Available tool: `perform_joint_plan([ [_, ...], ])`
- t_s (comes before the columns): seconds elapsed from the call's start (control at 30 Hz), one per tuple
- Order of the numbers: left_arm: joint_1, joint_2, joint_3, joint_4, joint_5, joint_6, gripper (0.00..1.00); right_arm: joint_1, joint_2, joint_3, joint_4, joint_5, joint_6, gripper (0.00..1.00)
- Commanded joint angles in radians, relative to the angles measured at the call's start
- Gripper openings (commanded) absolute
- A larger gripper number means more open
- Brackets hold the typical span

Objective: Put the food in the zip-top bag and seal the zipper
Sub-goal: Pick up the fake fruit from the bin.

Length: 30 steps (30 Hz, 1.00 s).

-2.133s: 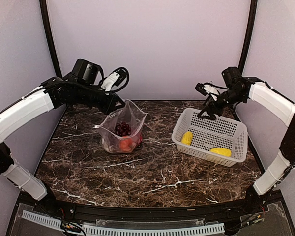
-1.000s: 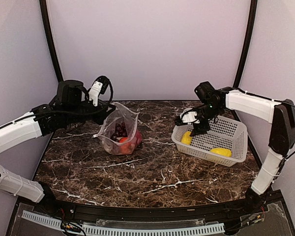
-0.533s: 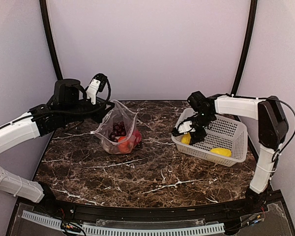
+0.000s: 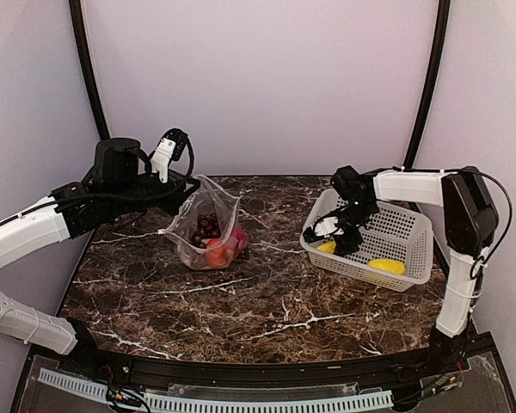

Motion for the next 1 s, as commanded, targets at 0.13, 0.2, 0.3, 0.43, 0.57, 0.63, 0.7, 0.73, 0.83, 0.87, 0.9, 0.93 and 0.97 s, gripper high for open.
perform_joint_plan([
  [0.13,0.005,-0.017,-0.009,0.009,0.001,0.014,0.01,-0.094,-0.048,-0.037,-0.050,-0.060,0.052,0.73],
  [0.2,0.006,-0.016,-0.010,0.009,-0.002,0.015,0.01,-0.109,-0.056,-0.047,-0.049,-0.079,0.068,0.73],
  [0.3,0.006,-0.013,-0.010,0.009,-0.002,0.014,0.01,-0.123,-0.053,-0.062,-0.048,-0.088,0.091,0.72],
  [0.43,0.006,-0.008,-0.008,0.009,0.002,0.017,0.01,-0.137,-0.046,-0.070,-0.042,-0.116,0.124,0.70],
  [0.57,0.006,-0.006,-0.011,0.008,0.001,0.018,0.01,-0.142,-0.045,-0.073,-0.031,-0.142,0.154,0.66],
  [0.63,0.006,-0.007,-0.011,0.007,0.001,0.018,0.01,-0.143,-0.046,-0.075,-0.019,-0.149,0.167,0.62],
  [0.7,0.006,-0.008,-0.009,0.008,0.002,0.019,0.01,-0.145,-0.049,-0.074,-0.015,-0.156,0.184,0.56],
  [0.73,0.006,-0.008,-0.009,0.007,0.002,0.019,0.01,-0.149,-0.050,-0.072,-0.015,-0.160,0.196,0.50],
  [0.83,0.006,-0.010,-0.009,0.006,0.001,0.022,0.01,-0.162,-0.077,-0.079,-0.021,-0.166,0.208,0.44],
  [0.87,0.006,-0.010,-0.008,0.006,0.001,0.022,0.01,-0.170,-0.091,-0.086,-0.022,-0.166,0.208,0.43],
  [0.9,0.006,-0.011,-0.008,0.004,-0.001,0.023,0.01,-0.178,-0.105,-0.095,-0.023,-0.164,0.209,0.42],
  [0.93,0.006,-0.012,-0.009,0.004,-0.001,0.024,0.01,-0.187,-0.123,-0.105,-0.024,-0.157,0.210,0.41],
  [0.97,0.006,-0.013,-0.009,0.004,-0.001,0.025,0.01,-0.198,-0.143,-0.117,-0.027,-0.156,0.211,0.40],
])
